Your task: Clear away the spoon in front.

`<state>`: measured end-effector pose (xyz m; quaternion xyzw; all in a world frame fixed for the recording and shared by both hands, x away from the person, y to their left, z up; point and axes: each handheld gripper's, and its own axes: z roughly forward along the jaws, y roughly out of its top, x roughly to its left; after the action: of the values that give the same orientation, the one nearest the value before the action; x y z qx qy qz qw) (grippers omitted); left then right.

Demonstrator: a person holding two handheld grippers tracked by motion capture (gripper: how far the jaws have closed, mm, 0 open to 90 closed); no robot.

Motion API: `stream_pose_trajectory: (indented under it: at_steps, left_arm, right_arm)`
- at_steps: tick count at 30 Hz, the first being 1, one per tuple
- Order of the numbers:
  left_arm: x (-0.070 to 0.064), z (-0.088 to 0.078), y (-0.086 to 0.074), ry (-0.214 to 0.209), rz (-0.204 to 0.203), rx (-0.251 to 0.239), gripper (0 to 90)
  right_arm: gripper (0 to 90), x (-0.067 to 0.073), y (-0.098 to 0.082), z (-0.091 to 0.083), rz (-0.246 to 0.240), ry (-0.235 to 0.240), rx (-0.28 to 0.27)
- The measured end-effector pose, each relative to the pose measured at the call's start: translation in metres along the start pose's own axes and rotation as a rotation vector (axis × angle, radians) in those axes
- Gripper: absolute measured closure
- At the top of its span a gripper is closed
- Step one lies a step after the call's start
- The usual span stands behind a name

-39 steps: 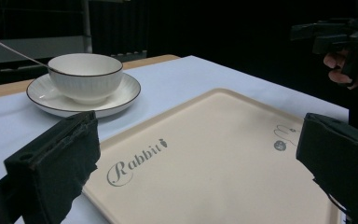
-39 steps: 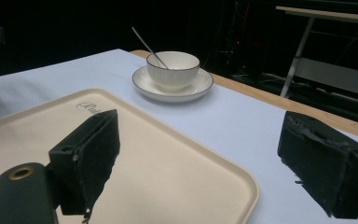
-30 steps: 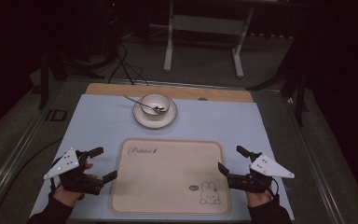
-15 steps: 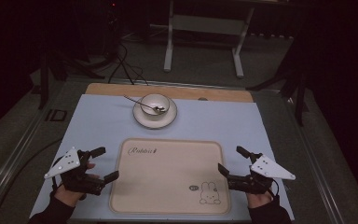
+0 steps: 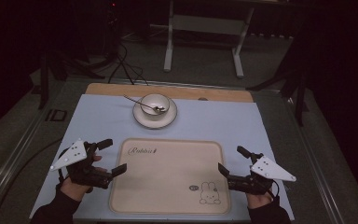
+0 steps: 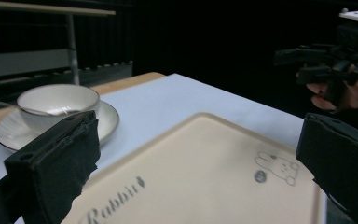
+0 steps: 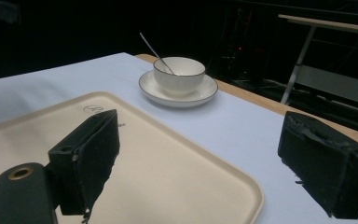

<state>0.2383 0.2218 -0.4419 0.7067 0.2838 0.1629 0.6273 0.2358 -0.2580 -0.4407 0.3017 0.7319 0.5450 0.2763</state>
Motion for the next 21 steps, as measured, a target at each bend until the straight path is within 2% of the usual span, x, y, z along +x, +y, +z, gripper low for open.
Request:
stream_pose_trajectory:
  at_steps: [4,9,14,16,21]
  left_arm:
    - [0.01,0.004,0.009,0.016,0.011,0.003,0.0]
    - [0.028,0.009,0.023,0.031,-0.02,-0.009,0.0]
    - [0.045,0.015,0.036,0.076,-0.035,-0.02,0.0]
    - [0.051,0.019,0.041,0.079,-0.055,-0.018,0.0]
    - [0.063,0.029,0.048,0.094,-0.065,-0.021,0.0]
  right_arm:
    - [12.4,-0.001,0.0,0.001,0.0,0.007,0.0]
    - [12.2,0.0,0.0,0.002,-0.007,0.028,-0.005]
    - [12.2,0.001,0.0,0.002,-0.013,0.036,-0.005]
    - [12.2,0.001,0.0,0.002,-0.012,0.036,-0.005]
    - [12.2,0.001,0.0,0.002,-0.01,0.038,-0.008]
